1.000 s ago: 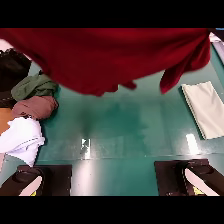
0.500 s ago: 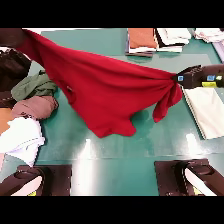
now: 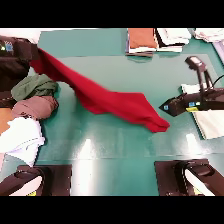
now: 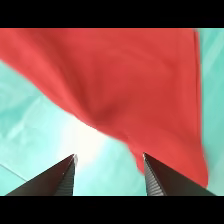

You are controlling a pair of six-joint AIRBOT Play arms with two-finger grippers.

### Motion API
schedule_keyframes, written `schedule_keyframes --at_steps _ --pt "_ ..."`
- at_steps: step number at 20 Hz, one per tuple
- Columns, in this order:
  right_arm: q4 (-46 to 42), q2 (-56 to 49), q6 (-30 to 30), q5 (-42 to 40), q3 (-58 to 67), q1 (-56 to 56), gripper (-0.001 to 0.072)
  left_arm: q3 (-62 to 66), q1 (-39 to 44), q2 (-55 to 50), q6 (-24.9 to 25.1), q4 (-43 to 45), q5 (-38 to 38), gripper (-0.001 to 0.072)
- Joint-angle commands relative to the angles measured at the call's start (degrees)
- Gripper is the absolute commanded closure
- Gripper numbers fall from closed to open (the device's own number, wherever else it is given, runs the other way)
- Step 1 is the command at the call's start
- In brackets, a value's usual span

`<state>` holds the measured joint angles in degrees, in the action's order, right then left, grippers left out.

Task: Fold the shirts.

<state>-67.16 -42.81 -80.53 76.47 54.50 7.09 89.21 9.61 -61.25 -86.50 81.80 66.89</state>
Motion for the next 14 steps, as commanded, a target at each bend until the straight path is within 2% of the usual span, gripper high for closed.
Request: schedule_keyframes --at_steps 1,6,10,14 --pt "-0.4 -0.7 0.0 -3.3 -2.8 0.4 0.0226 -2.7 0.0 0.0 0.0 0.3 1.2 0.0682" --pt "0.3 -14.2 1.7 -8.0 0.8 -2.9 0.0226 -5.2 0.0 0.0 0.0 0.3 1.1 0.0682" --pt "6.4 -30.6 5.5 -13.7 7.6 -0.5 0.0227 -6.3 0.0 -0.1 0.0 0.3 1.2 0.0682" --pt "7.1 -45.7 6.7 -17.8 17.6 3.3 0.0227 -6.4 0.0 0.0 0.0 0.3 1.2 0.0682"
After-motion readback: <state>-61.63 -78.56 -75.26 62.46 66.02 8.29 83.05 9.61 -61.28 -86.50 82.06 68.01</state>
